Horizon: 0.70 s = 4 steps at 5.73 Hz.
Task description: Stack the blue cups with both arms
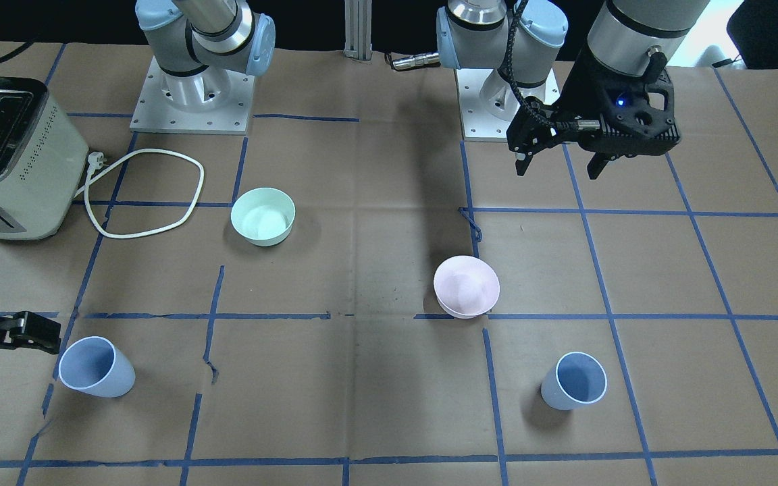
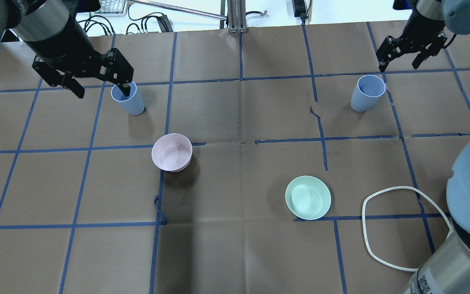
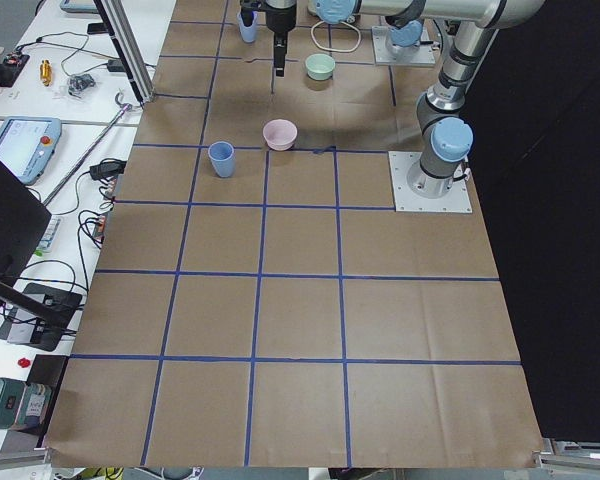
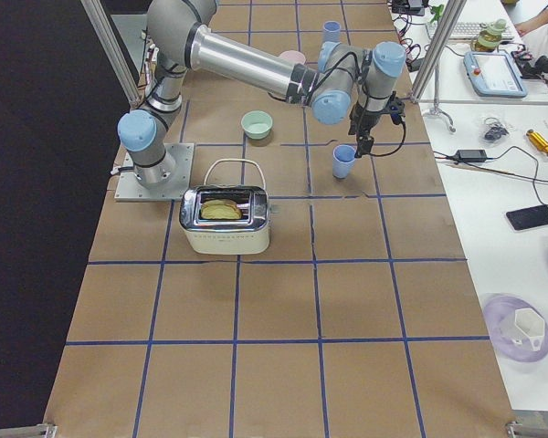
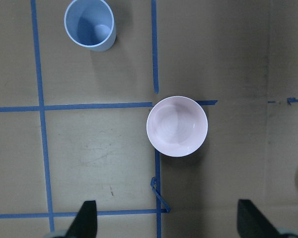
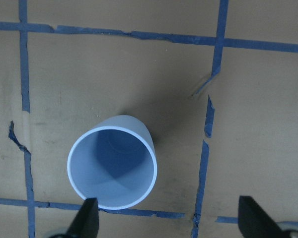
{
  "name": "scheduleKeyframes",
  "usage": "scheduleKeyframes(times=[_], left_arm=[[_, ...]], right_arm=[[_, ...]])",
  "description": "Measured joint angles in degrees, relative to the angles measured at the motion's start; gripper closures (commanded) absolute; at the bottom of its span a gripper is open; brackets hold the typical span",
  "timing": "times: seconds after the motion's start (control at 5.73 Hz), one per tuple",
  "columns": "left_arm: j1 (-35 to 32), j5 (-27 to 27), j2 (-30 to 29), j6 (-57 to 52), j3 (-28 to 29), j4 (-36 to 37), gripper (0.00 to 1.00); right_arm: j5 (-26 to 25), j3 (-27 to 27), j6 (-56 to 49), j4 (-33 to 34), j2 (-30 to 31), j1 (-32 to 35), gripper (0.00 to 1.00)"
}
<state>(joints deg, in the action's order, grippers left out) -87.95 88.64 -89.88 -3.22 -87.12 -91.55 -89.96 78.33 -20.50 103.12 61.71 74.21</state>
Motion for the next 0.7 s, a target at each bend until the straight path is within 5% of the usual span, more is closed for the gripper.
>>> scheduleKeyframes(times=[0.35,0.52,0.7], left_arm=[[0.7,-0.1,-4.1,-0.9,1.0,4.3,0.01],[1.0,0.8,-9.1,-1.8,1.2,9.6,0.01],[2.2,1.9,-14.3,-2.8,1.3,14.9,0.01]], right_arm=[[0.0,5.7,0.4,6.9,-0.3,0.0,0.09],[0.0,6.7,0.5,8.2,-0.4,0.0,0.27],[0.0,7.1,0.5,8.6,-0.4,0.0,0.56]])
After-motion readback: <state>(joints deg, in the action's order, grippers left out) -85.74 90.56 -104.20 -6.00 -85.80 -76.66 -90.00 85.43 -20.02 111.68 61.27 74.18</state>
